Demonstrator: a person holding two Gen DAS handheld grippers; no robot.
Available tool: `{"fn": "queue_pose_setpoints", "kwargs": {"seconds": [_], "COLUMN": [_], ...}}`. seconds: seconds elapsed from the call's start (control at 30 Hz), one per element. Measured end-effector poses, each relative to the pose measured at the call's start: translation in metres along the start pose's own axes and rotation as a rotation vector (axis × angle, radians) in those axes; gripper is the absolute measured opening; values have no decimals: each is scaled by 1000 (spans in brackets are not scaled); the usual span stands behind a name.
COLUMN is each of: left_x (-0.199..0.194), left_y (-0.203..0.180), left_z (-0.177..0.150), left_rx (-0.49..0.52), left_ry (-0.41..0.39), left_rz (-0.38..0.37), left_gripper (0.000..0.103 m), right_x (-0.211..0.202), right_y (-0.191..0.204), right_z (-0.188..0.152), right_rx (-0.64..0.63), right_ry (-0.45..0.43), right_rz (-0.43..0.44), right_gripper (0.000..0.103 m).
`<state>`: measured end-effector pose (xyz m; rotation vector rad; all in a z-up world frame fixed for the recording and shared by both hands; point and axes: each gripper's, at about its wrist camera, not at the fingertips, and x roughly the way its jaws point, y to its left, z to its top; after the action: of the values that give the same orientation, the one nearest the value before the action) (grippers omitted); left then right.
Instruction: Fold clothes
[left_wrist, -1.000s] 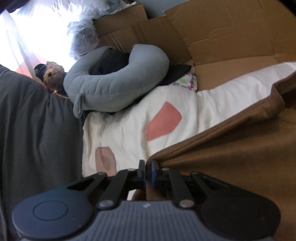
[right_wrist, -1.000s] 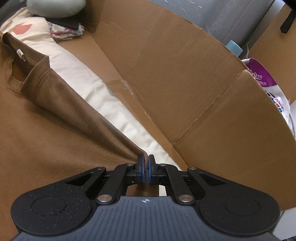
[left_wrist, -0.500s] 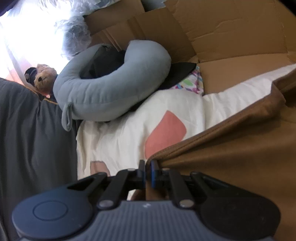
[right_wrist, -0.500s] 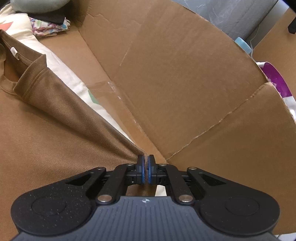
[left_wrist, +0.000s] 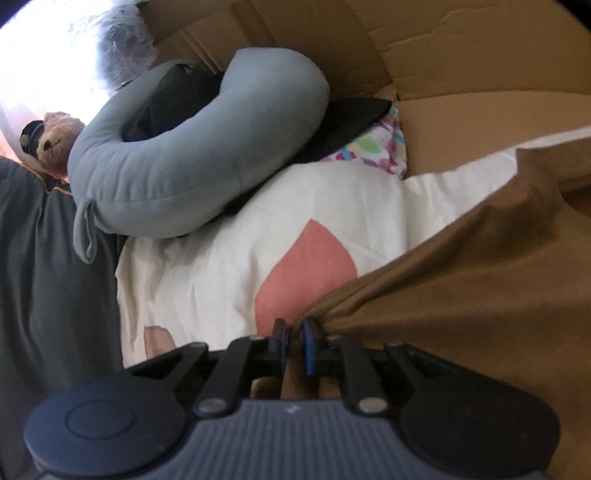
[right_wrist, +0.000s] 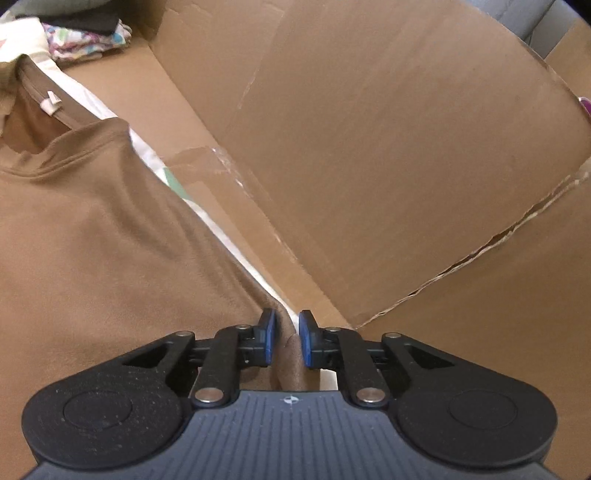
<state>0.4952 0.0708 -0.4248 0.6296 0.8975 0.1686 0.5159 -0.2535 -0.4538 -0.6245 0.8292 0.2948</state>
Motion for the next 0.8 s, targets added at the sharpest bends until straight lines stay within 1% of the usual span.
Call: {"fn": "queue_pose_setpoints", "kwargs": {"seconds": [0.1,0.2,0.27,0.37,0.43,0.57,0.7,0.8], "left_x": [-9,-22,-27,-34,-37,-33,-20,-13], "left_y": [6,4,-2,-20,-35,-54,-61,-65], "left_z": [-1,-2,-1,1,5,12,22,27], "left_rx": [-20,-21,-24,0,17,17,-30,-74], "left_ry": [-35,-100,-129,-153,-157,-133,-91,-65], "left_rz": [-29,-51,-91,-146,-189,-220,-234,-257], "left_gripper": [14,15,15,15,15,15,15,14], "right_x": [-13,-25,-30,-32,-26,-20,3,11], "right_y": [-8,-12,-12,-3,3,21,36,48], "right_z": [-2,2,10,20,22,28,38,46], "right_rx": [25,42,65,84,91,112,179,210], "right_ry": [-61,-132,-176,-193,-190,-169,-142,-146], "right_rz": [13,13,43,118,166,226,254,272], "right_gripper": [22,23,23,23,22,22,22,22]}}
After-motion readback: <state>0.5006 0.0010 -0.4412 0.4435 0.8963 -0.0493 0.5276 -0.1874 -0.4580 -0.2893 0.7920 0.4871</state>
